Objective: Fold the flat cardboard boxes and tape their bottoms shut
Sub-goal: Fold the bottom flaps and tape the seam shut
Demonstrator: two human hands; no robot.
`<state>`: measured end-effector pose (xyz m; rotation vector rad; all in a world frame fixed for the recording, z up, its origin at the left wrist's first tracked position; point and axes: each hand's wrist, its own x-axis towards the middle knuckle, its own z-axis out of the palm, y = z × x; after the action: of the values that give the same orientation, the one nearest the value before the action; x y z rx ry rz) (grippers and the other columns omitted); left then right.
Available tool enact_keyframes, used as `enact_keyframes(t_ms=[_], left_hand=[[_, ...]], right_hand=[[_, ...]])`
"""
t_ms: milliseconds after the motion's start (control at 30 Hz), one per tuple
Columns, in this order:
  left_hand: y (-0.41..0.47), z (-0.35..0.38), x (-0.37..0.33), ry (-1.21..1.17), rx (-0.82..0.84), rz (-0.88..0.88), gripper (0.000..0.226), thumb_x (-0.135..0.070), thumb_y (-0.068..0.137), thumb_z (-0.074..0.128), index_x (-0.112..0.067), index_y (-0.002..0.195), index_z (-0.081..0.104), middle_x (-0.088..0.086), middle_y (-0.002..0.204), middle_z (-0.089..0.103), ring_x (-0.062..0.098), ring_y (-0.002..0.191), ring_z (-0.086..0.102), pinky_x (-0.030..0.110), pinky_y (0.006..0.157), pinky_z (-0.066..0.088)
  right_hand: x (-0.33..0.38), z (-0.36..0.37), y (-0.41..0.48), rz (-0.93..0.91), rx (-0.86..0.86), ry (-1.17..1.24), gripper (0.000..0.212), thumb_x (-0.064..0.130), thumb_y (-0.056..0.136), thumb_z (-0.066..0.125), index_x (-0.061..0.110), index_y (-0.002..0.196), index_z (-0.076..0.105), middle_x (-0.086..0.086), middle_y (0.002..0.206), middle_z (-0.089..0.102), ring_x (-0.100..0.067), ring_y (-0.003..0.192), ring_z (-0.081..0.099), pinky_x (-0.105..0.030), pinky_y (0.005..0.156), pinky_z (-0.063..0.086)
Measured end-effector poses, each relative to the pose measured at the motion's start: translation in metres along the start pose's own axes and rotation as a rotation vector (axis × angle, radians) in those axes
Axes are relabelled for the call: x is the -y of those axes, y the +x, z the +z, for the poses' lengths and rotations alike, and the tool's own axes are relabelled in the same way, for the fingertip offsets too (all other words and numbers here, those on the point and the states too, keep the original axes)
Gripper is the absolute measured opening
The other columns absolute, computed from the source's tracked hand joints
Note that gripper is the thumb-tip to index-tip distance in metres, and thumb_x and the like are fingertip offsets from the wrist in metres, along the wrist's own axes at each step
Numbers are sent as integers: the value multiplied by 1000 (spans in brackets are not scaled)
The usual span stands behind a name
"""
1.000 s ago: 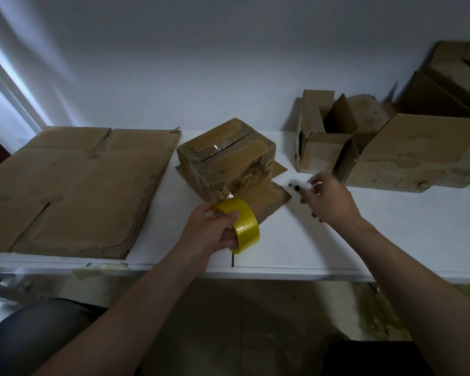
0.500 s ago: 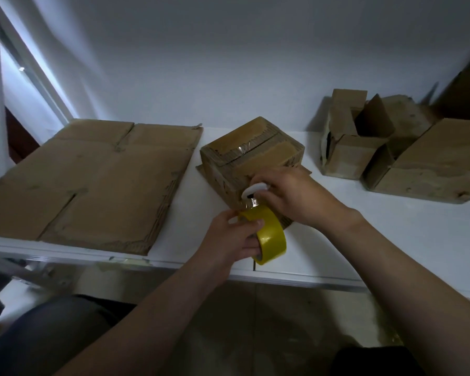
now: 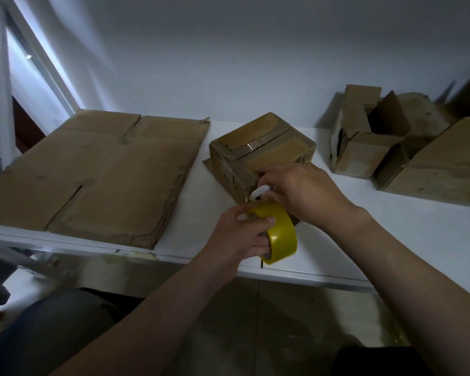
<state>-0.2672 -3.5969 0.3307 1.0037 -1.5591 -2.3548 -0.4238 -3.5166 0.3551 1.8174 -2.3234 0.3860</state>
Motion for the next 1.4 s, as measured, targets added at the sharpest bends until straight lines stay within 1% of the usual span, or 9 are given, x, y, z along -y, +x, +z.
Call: enact_keyframes(t_ms=[167,500,600,700,933,1033,1200,1333,1400], left_hand=[[0,-1,-6,-11,5,-16,50,-12,90,73,-18,134,48,19,126,62,27,87,74,31,61,61],[0,-1,-2,128,26,-49,59,-14,86,77,-21,136,46,17,110,68,26,78,76,32,62,60],[-1,0,-1,153,35,-85,58,-11,86,77,-22,132,44,16,109,65,28,78,75,36,63,62],[-3,0,3,171,67,-123,57,-10,87,75,-19,133,43,17,108,64,29,80,74,38,65,62],[-1,-26,-4,132,-81,-76,55,-12,89,72,-17,136,45,17,118,60,33,97,69,41,72,62],[2,-45,-8,114,-203,-24,56,-13,86,75,-21,134,47,18,126,57,35,103,66,41,69,60],[5,-52,-22,221,-344,110,55,-21,82,80,-31,122,45,12,129,54,35,110,62,55,90,57],[13,-60,-43,293,-350,136,78,-44,52,85,-37,118,43,7,130,55,33,111,63,59,91,55],[16,-62,-55,310,-350,159,65,-29,72,85,-28,121,43,11,132,56,36,113,62,61,94,53]], right_hand=[[-6,9,5,6,84,147,16,23,93,64,11,100,73,-6,124,66,-28,103,66,-43,81,52],[-35,-7,4,30,228,311,5,28,76,76,27,74,71,-4,107,74,-26,100,69,-44,78,56],[-40,-7,5,15,235,271,28,19,73,79,27,63,55,-6,119,72,-28,104,68,-43,76,54],[-44,-7,4,13,262,250,29,16,71,81,23,62,54,13,142,58,-19,98,67,-38,72,53],[-49,-6,-15,55,155,401,12,17,78,79,27,79,73,14,149,47,0,121,50,-10,86,37],[-68,-3,-31,212,115,468,8,23,85,79,27,92,78,8,135,51,-6,117,52,-14,87,40],[-90,12,-52,341,221,231,24,38,84,78,30,107,76,1,130,53,-18,124,45,-27,96,35],[-66,3,-32,290,-70,357,15,34,97,64,29,106,74,10,103,62,4,90,52,-11,77,35],[-49,3,-17,182,-187,321,27,44,99,54,31,115,72,13,110,61,-4,99,46,-24,87,37]])
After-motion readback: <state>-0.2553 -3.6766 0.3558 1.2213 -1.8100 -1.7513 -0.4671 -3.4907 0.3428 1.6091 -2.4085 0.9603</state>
